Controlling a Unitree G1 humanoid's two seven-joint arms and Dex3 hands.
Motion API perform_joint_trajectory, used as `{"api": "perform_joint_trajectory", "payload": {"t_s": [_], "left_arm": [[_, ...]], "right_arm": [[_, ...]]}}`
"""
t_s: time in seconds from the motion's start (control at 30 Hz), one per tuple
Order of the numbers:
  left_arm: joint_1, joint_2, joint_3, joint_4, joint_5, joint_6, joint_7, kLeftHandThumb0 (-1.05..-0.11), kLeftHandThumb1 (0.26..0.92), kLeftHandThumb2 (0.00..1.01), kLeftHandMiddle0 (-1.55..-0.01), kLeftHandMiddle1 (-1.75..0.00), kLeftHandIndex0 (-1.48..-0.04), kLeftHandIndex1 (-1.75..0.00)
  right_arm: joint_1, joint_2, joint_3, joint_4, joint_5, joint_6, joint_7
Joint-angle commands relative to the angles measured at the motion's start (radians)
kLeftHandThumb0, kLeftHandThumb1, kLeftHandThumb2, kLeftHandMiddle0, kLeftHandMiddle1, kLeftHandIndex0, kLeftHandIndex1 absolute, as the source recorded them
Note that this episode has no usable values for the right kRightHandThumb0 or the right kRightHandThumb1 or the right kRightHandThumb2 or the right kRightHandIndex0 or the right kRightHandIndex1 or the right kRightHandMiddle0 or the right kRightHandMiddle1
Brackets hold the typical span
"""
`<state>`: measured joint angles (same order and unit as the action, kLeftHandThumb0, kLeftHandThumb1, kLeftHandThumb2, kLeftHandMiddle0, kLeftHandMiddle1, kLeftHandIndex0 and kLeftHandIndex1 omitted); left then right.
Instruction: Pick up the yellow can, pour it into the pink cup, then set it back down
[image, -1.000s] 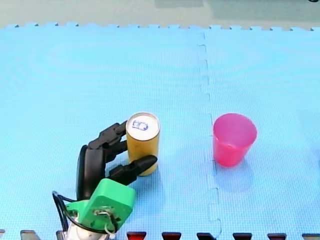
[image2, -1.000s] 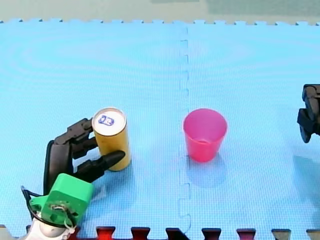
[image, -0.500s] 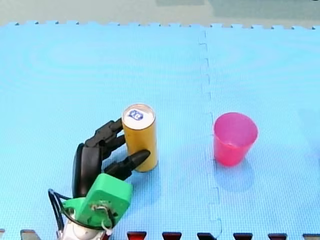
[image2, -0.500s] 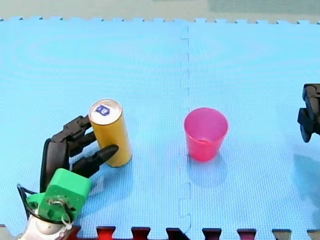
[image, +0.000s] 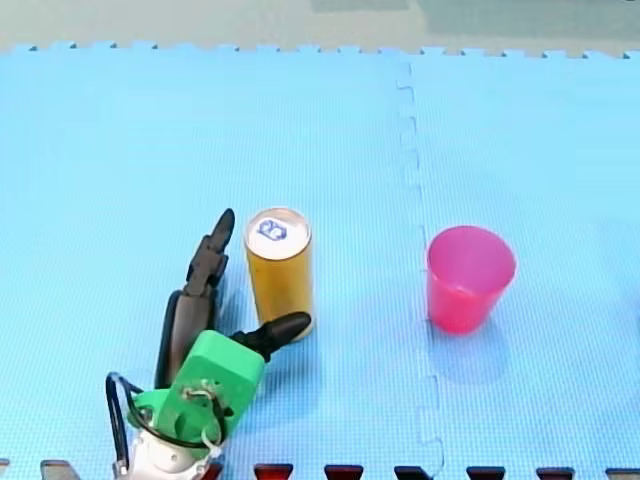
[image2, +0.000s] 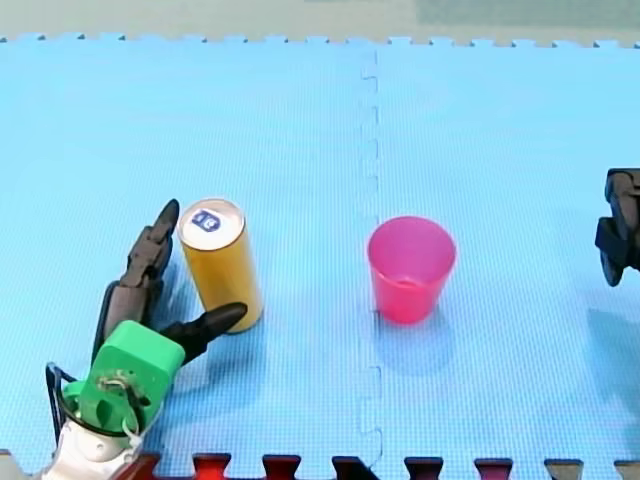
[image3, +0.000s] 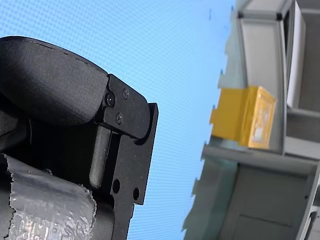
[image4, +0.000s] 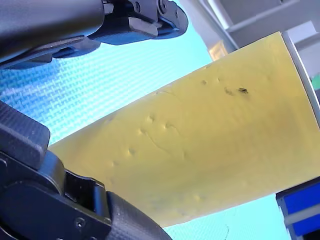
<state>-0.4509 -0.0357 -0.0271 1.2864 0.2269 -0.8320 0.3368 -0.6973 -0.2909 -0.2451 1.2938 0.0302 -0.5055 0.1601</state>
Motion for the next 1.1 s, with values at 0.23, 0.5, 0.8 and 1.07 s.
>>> {"api": "perform_joint_trajectory", "payload": {"t_s": [0.23,0.5,0.8,1.07], "left_arm": [[-0.017,0.012,0.037,-0.013,-0.050,-0.002,-0.081,-1.048,0.780,0.01,-0.11,0.00,-0.13,0.00],[-0.012,0.042,0.043,-0.024,-0.063,-0.015,-0.170,-1.048,0.814,0.02,-0.10,0.00,-0.13,0.00],[0.002,0.091,0.105,-0.049,-0.187,-0.040,-0.441,-1.048,0.859,0.03,-0.12,-0.01,-0.13,0.00],[0.026,0.132,0.167,-0.070,-0.300,-0.100,-0.667,-1.048,0.862,0.02,-0.20,-0.04,-0.14,0.00]], "right_arm": [[-0.012,-0.009,-0.002,0.004,0.001,0.011,0.002],[-0.020,-0.009,-0.002,0.006,0.000,0.014,0.004],[-0.019,-0.005,-0.003,0.004,0.002,0.007,0.006],[-0.019,-0.003,-0.003,0.003,0.003,0.009,0.010]]}}
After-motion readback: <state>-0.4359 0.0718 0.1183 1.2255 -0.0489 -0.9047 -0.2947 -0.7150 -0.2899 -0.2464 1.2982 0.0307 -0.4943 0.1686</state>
